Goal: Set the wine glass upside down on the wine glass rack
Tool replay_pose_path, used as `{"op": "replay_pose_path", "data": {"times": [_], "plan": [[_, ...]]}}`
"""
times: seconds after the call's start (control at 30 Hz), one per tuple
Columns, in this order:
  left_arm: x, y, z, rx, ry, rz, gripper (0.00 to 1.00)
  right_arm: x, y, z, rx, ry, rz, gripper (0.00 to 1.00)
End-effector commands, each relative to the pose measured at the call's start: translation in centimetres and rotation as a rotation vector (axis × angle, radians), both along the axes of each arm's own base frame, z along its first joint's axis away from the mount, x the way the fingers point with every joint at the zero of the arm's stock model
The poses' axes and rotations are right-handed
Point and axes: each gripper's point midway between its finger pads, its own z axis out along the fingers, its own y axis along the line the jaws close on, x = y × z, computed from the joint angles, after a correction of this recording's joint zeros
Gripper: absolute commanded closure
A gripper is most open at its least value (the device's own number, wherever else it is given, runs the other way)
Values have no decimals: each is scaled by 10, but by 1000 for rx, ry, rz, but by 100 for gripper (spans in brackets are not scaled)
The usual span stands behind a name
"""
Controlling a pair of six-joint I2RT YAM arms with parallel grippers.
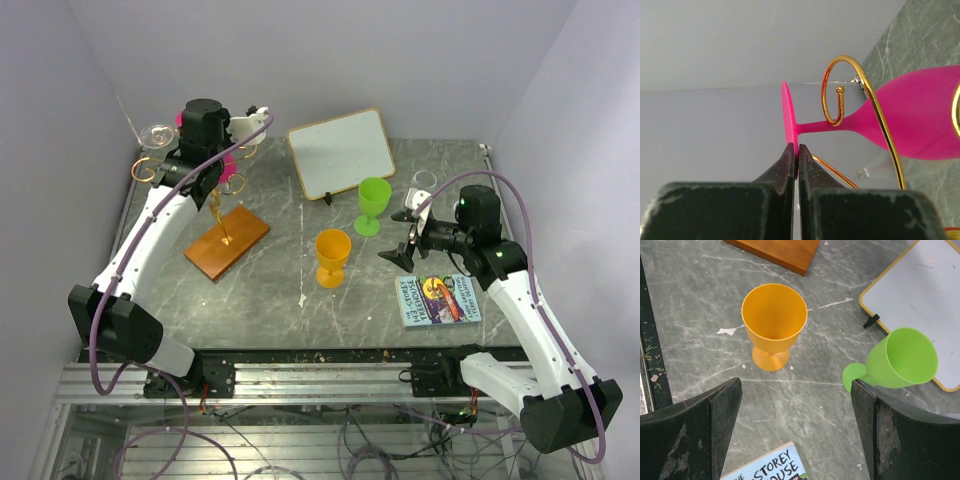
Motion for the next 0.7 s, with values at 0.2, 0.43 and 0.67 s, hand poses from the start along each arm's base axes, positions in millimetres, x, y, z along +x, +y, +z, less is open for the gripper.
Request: {"op": "replay_pose_path", "data": {"times": [0.2,0.43,0.67], "plan": [[-14,-4,9,28,-11,10,93,2,1,-2,-5,-15,3,10],[-15,-11,11,12,-9,-8,93,2,1,-5,-13,1,5,10],[-17,-11,12,17,-6,-4,93,2,1,-4,-13,0,6,10]]}}
